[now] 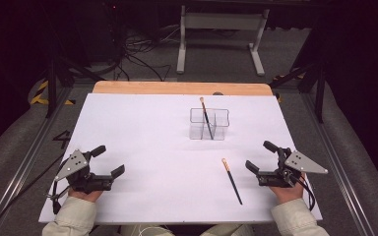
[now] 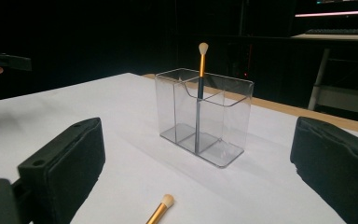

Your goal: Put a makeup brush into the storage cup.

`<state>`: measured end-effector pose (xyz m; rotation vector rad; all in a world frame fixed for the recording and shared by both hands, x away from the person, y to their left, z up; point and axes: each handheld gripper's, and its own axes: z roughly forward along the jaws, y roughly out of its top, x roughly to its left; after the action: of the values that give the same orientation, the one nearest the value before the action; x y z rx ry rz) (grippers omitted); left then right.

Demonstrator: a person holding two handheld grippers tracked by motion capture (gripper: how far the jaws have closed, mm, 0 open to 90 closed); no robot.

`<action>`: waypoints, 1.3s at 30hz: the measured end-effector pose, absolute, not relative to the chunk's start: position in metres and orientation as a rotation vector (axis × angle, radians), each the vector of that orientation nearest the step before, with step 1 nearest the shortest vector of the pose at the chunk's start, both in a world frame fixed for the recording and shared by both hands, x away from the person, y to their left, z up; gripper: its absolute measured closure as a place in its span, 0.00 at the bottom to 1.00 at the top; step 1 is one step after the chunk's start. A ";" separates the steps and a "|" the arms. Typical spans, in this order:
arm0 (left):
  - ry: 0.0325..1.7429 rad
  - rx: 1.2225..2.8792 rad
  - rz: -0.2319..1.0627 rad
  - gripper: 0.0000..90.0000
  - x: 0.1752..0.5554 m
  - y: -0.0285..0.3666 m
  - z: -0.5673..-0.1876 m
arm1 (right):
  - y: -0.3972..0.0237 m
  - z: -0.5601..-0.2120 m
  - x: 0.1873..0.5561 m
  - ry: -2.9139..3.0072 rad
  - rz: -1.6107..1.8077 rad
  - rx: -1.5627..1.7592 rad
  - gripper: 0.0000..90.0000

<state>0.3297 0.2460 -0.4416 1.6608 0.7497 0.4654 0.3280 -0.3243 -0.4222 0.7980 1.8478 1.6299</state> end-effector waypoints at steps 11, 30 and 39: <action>0.752 1.667 0.474 0.01 0.328 0.246 -0.441 | -0.312 -0.412 0.334 1.953 1.605 0.817 0.04; 0.760 1.684 0.483 0.01 0.324 0.248 -0.442 | -0.291 -0.405 0.360 2.057 1.595 0.885 0.03; 0.760 1.682 0.483 0.01 0.324 0.248 -0.442 | -0.273 -0.390 0.363 2.221 1.423 0.914 0.09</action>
<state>0.3243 0.2475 -0.4423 1.6817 0.7604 0.4827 0.3632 -0.2729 -0.3905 0.9140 2.2206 1.4226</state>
